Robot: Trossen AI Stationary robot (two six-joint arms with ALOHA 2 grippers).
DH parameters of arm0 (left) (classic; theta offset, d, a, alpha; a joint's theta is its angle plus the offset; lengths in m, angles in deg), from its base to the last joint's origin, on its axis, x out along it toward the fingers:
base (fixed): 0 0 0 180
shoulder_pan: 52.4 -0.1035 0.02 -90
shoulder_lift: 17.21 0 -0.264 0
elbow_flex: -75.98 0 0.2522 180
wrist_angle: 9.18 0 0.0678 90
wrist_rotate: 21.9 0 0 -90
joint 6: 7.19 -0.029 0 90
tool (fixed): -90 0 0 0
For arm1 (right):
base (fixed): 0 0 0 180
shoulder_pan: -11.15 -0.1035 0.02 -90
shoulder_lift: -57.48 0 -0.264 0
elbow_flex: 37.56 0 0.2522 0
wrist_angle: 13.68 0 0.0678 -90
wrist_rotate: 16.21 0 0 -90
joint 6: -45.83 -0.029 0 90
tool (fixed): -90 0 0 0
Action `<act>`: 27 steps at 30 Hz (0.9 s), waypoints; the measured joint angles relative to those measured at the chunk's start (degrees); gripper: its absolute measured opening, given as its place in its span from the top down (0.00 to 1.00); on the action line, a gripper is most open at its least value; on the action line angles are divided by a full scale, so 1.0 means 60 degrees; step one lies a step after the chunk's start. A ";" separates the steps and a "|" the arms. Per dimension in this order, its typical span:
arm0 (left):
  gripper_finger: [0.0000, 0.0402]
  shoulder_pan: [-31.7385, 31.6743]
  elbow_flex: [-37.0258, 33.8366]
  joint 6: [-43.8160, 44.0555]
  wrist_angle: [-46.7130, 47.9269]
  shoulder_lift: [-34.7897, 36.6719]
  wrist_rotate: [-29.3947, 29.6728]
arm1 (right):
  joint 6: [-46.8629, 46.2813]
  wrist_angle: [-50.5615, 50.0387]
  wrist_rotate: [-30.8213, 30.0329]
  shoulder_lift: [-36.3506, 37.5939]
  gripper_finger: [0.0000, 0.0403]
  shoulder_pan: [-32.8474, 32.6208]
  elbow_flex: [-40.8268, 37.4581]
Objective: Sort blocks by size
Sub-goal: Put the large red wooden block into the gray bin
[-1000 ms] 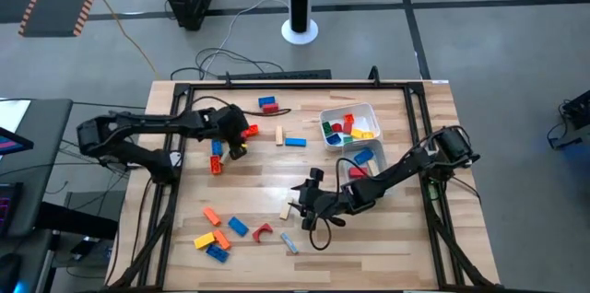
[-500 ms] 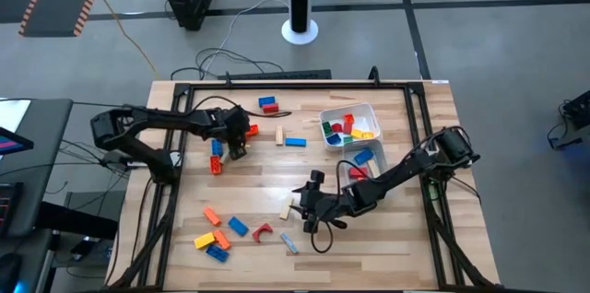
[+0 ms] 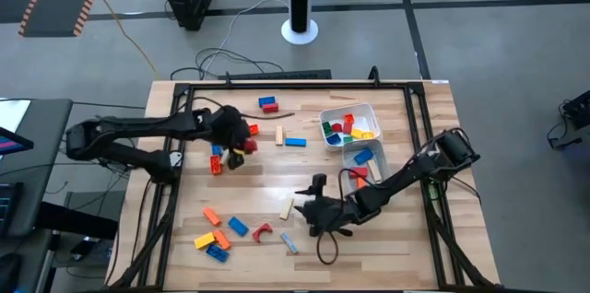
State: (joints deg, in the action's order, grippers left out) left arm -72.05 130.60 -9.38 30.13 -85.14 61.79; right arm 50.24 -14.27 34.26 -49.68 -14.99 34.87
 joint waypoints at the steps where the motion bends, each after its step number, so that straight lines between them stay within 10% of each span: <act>1: 0.69 0.0203 -0.0001 0.0025 -0.0044 0.0155 -0.0286 | 0.0829 0.0225 -0.0007 0.0000 0.41 -0.0066 0.0000; 7: 0.69 0.1634 -0.0003 0.0834 -0.0784 0.0243 -0.0907 | 0.4512 0.1640 -0.0009 0.0000 0.41 -0.0154 0.0322; 16: 0.68 0.3828 -0.0006 0.1632 -0.2513 -0.0305 -0.0936 | 0.5049 -0.0248 0.0265 0.0011 0.40 0.0248 0.1979; 27: 0.67 0.4158 0.0008 0.2577 -0.4398 -0.0681 -0.0949 | 0.6301 0.0189 -0.0280 -0.0415 0.40 0.0259 0.2091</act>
State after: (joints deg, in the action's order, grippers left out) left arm -47.10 130.65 6.08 3.74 -89.23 56.09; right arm 88.04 -13.13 32.58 -52.17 -13.43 47.42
